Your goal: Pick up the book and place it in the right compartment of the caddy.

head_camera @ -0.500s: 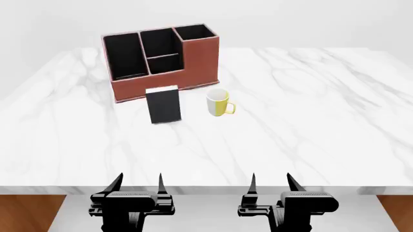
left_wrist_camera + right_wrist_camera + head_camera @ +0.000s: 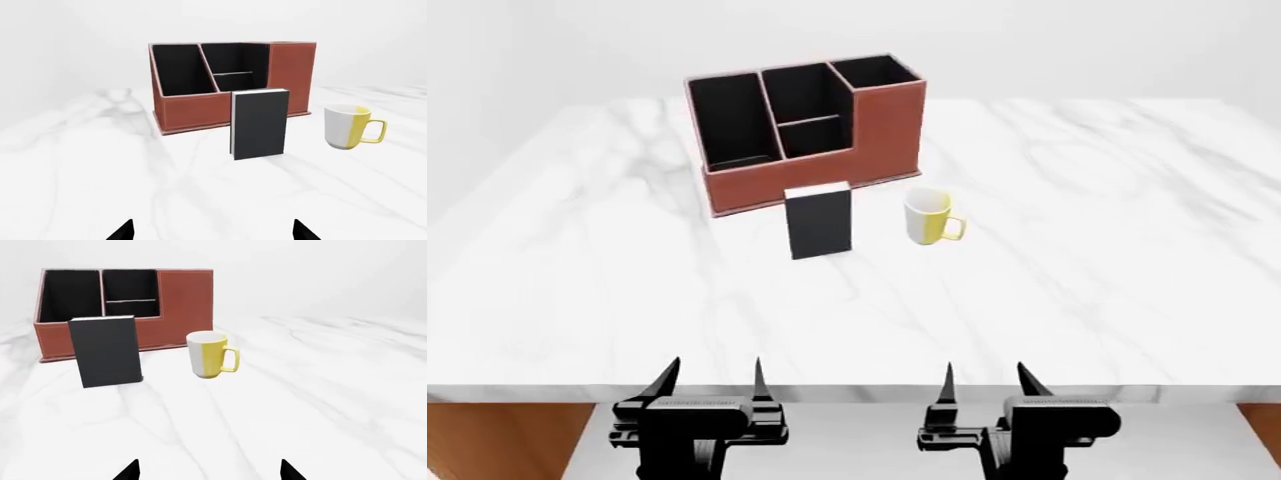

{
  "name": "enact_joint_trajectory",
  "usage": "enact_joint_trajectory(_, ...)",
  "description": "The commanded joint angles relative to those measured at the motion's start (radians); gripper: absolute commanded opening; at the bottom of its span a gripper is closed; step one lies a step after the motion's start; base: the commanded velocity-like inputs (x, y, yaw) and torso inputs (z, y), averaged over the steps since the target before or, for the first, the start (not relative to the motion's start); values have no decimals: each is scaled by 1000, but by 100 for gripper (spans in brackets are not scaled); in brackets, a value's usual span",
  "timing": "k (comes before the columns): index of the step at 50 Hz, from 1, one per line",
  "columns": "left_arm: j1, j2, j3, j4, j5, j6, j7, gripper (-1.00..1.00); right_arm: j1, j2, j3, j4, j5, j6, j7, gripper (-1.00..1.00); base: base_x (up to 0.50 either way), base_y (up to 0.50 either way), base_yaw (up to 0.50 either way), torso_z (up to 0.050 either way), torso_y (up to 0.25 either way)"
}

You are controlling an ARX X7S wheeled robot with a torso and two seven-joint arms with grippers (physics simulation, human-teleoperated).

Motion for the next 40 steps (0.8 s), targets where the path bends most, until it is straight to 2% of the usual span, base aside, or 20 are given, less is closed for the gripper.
enact_joint_trajectory(1,-1,-20,21,2,-18,2,-24,100,4,15,-27,11,16,-13,24,100,0,500,0,0,0)
enact_joint_trajectory(4,-1,-25,24,19,-20,-22,-34,100,11,19,-25,12,35,13,25,100,0,0,0,0,0)
enact_joint_trajectory(7,-1,-33,28,110,-29,-131,-43,100,16,32,-31,-80,51,123,28,100,0,0,0,0,0)
enact_joint_trajectory(9,-81,-57,38,310,-31,-401,-44,100,68,71,-42,-283,66,358,29,100,0,0,0,0,0)
enact_joint_trajectory(11,-175,-63,24,417,-60,-581,-43,100,139,93,-32,-418,91,545,31,100,0,0,0,0,0)
enact_joint_trajectory(13,-325,-71,3,521,-100,-795,-42,100,276,112,8,-567,170,806,25,100,0,0,0,0,0)
enact_joint_trajectory(14,-475,-76,-16,582,-144,-945,-27,100,426,156,-27,-652,152,956,53,100,0,0,0,0,0)
enact_joint_trajectory(15,-551,-76,-27,598,-158,-1025,-25,100,504,168,-37,-681,157,1089,51,100,0,0,0,0,0)
enact_joint_trajectory(17,-681,-77,-40,598,-174,-1126,-27,100,636,183,-39,-711,169,1207,45,100,0,0,0,0,0)
enact_joint_trajectory(19,-782,-73,-58,560,-178,-1170,-35,100,760,172,0,-710,204,1322,20,100,354,0,0,0,0)
enact_joint_trajectory(21,-805,-72,-63,536,-181,-1171,-35,100,798,175,5,-705,208,1353,19,100,500,0,0,0,0)
enact_joint_trajectory(33,-755,-78,-40,438,-169,-1065,-37,100,770,175,9,-670,209,1315,20,100,500,-2,0,0,0)
enact_joint_trajectory(40,-763,-80,-42,419,-174,-1058,-41,100,757,175,15,-649,217,1289,11,100,40,-272,0,0,0)
